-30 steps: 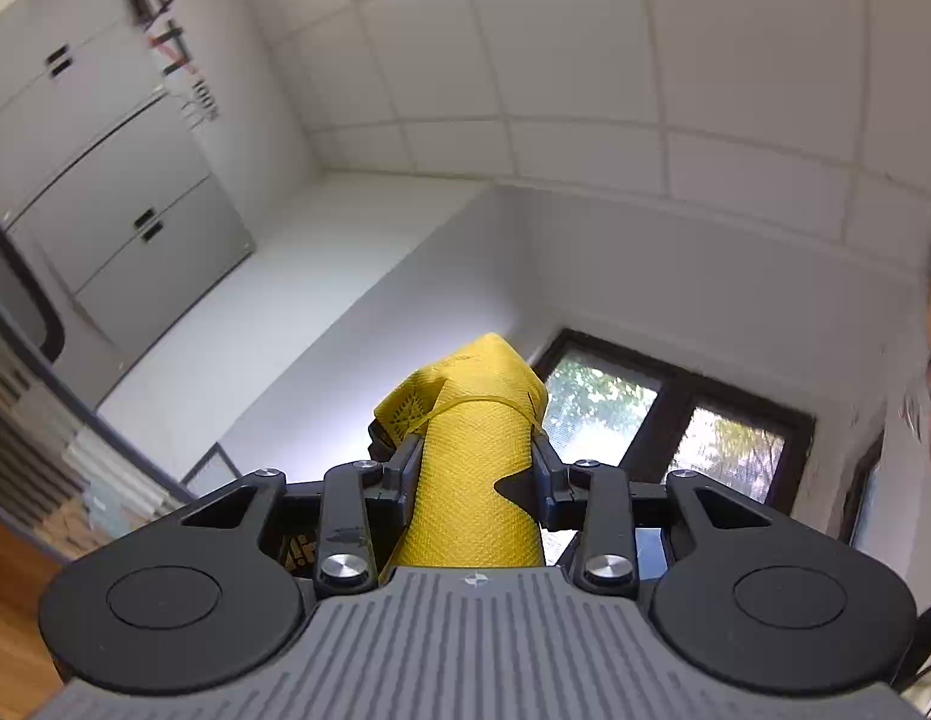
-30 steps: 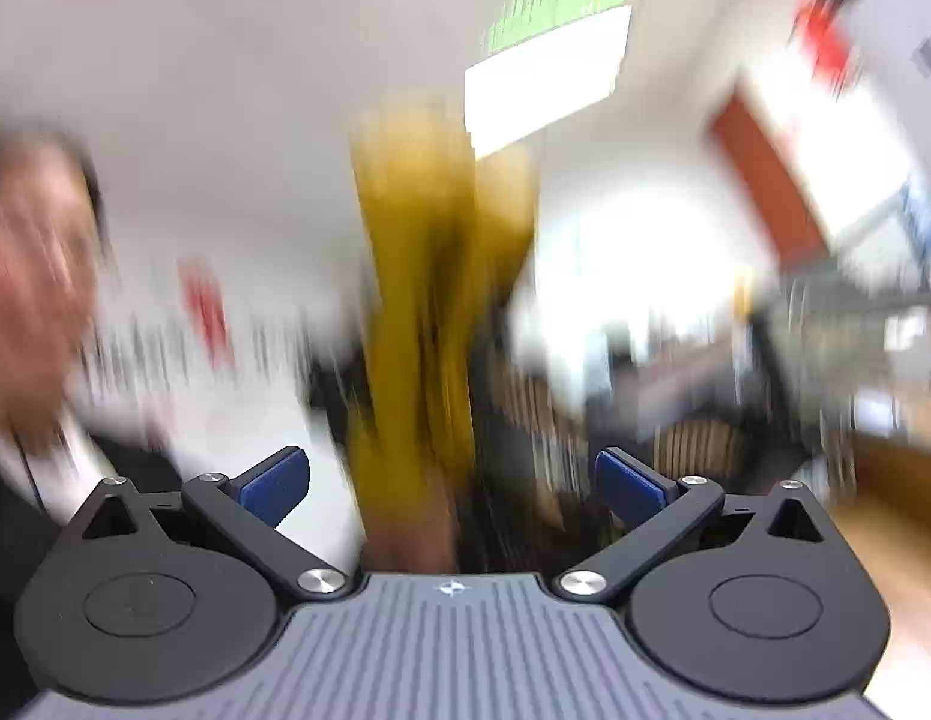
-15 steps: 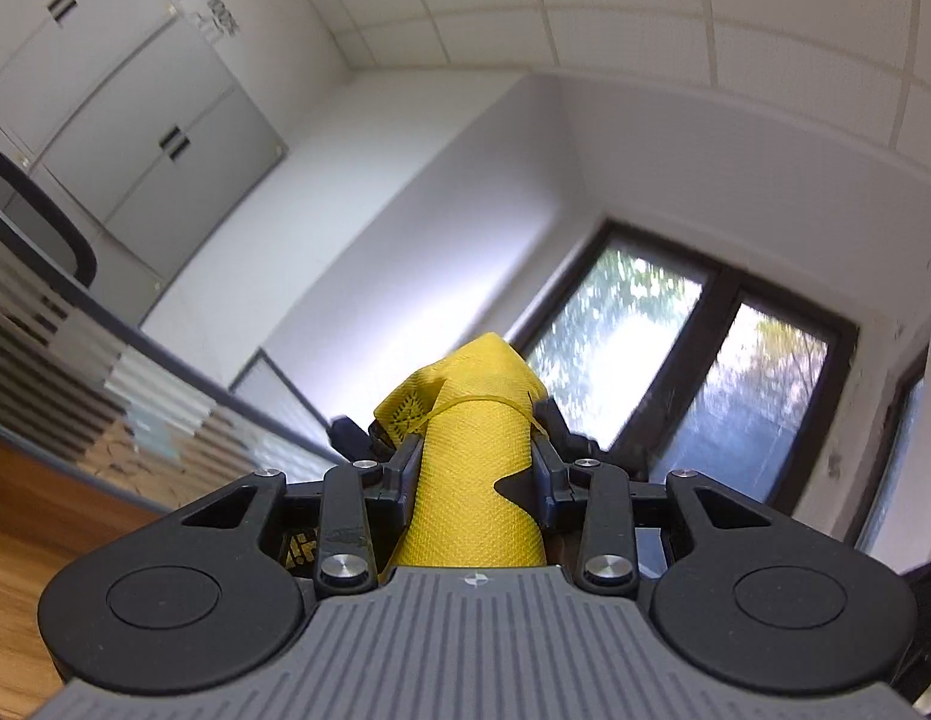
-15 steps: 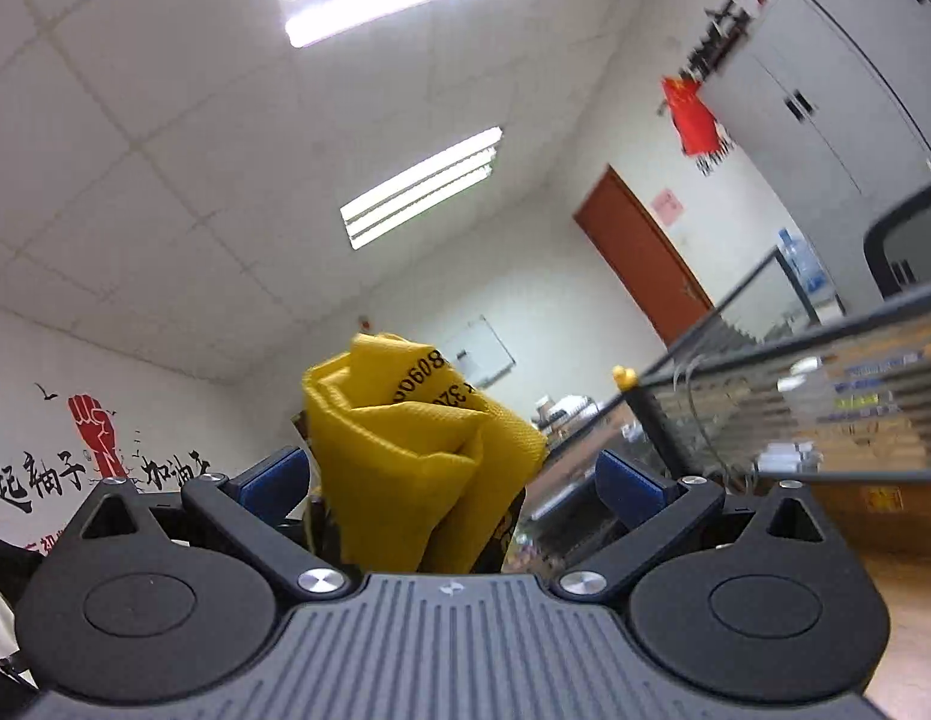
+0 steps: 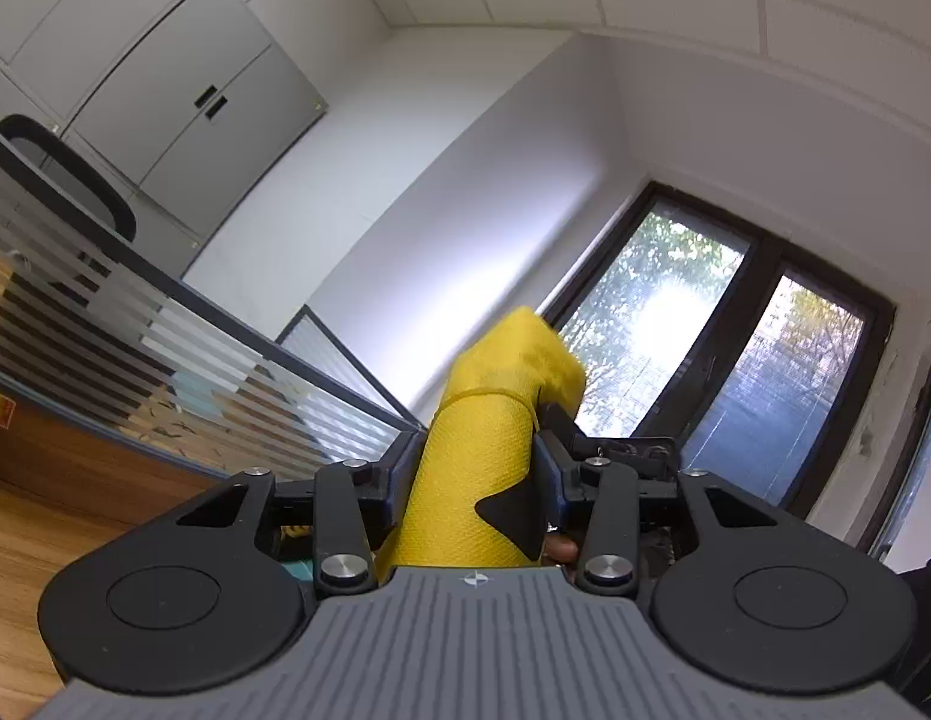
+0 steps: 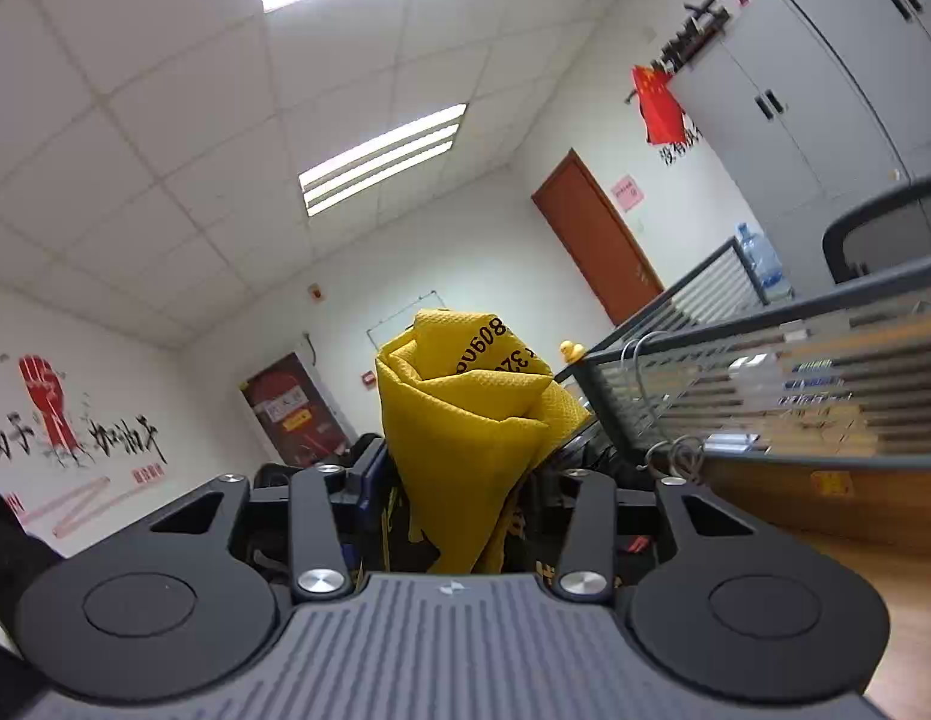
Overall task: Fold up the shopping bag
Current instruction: 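Pull the bundle out of the left gripper with the right gripper, then lower the bundle into the light-blue hexagonal box and open the right gripper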
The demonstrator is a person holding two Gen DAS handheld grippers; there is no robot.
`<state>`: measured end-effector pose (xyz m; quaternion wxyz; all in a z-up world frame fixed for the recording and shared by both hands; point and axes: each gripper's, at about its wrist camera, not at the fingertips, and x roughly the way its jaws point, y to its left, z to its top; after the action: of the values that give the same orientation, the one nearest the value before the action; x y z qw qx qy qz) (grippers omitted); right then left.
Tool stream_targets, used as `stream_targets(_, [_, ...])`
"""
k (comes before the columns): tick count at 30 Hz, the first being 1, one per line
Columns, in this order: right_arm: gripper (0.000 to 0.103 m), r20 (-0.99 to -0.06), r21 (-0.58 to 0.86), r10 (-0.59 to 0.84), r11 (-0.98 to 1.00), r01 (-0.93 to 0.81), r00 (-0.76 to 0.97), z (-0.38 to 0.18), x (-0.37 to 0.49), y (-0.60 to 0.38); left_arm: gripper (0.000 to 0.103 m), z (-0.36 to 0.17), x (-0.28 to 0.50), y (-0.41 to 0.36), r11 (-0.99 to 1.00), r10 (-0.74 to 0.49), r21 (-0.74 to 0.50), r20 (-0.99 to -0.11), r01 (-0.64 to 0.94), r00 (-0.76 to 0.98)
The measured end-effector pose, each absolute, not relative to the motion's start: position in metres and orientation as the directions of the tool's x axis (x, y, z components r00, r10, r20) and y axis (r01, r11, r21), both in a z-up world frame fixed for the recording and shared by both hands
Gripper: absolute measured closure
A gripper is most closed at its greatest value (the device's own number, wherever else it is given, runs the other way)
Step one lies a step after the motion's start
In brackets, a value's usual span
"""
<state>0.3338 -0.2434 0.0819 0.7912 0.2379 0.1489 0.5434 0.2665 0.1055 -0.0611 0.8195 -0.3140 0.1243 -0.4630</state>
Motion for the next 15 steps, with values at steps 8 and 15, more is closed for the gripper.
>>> stream_targets(8, [0.064,-0.013,0.523,0.833,0.477,-0.707,0.553,0.077,0.332,-0.256,0.013,-0.061,0.267,0.107,0.625,-0.684,-0.552,-0.047,0.552,0.728])
stream_targets(15, [0.064,-0.195,0.496,0.701,0.674,-0.548,0.686,0.069,0.351,-0.296,0.000,-0.081,0.273,0.080,0.832,-0.464,-0.440,-0.219,0.338,0.858])
